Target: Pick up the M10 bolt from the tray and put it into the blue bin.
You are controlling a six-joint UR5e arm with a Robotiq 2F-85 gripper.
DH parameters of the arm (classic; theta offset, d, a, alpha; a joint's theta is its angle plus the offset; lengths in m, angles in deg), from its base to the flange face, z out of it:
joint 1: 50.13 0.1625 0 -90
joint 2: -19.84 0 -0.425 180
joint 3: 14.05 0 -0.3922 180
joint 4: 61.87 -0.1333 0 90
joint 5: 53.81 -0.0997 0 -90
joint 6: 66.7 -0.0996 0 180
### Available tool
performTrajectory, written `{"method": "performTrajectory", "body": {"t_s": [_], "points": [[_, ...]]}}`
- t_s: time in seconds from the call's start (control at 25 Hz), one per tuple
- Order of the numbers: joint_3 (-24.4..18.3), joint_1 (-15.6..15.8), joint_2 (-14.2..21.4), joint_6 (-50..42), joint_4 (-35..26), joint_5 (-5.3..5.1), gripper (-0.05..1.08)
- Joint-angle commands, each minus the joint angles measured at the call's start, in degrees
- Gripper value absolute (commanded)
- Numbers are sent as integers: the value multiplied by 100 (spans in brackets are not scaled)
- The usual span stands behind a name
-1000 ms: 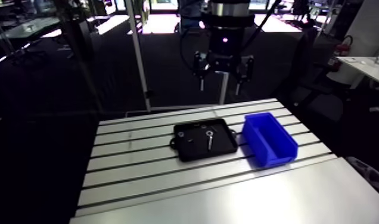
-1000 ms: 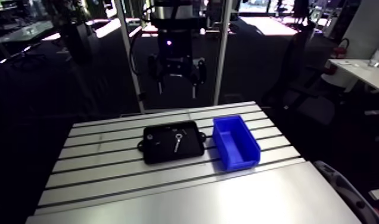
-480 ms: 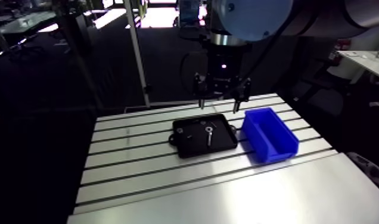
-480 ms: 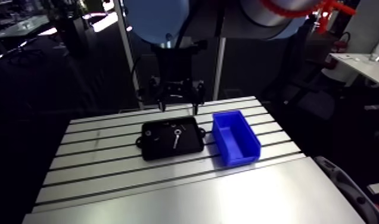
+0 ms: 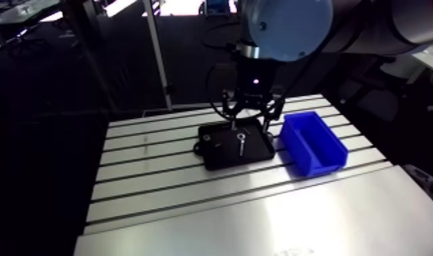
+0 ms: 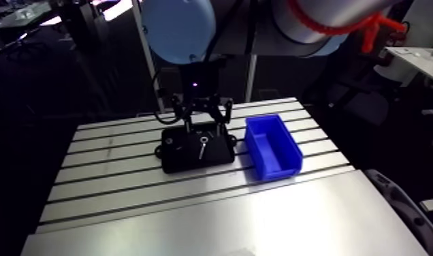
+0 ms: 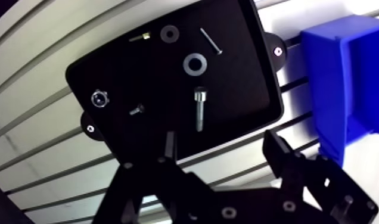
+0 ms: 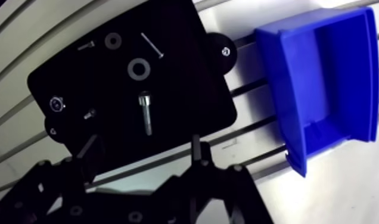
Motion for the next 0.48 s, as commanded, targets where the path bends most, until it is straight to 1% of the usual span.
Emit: {"method": "performTrajectory", "body": {"t_s": [0.04, 0.24, 0.48], "points": [[162, 8, -140, 112, 205, 0, 30], [232, 8, -246, 165, 310, 0, 36], [259, 25, -272, 200, 363, 9, 38]]}}
